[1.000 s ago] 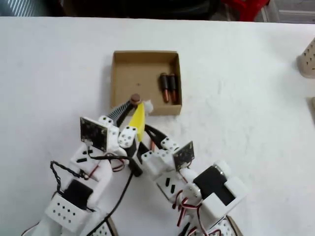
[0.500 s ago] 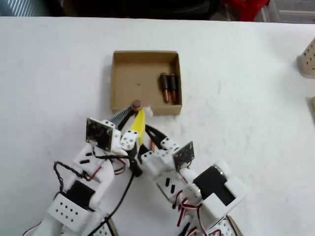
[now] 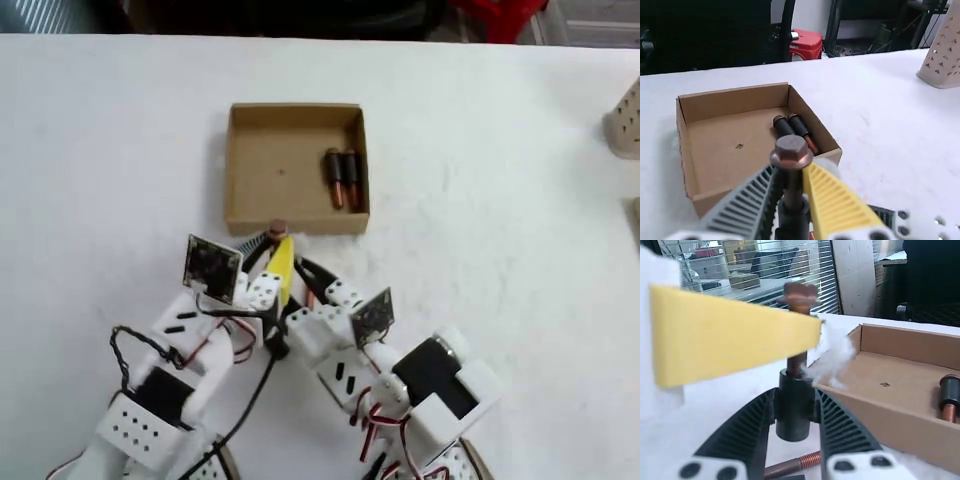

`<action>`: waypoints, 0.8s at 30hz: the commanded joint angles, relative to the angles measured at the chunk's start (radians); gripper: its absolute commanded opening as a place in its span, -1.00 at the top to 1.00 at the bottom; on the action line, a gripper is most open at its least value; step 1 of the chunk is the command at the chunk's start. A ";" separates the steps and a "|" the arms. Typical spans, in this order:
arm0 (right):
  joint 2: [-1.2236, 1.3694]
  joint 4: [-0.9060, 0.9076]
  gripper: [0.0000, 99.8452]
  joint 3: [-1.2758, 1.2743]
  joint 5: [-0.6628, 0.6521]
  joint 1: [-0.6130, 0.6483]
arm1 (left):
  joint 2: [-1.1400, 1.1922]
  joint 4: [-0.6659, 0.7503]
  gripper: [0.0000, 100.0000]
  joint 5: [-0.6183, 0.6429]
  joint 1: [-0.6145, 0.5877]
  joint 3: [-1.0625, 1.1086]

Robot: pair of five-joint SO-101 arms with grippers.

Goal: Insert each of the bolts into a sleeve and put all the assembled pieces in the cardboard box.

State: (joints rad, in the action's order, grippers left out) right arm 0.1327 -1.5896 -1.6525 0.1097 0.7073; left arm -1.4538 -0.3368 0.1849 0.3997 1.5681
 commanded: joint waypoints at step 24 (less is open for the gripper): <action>-0.035 -0.005 0.97 -0.006 -0.008 -0.001 | -0.022 -0.074 0.58 -0.078 0.007 0.020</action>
State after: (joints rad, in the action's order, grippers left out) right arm 0.1327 -1.5881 -1.6525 0.1082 0.7073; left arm -1.4553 -0.3675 0.1143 0.4012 1.6049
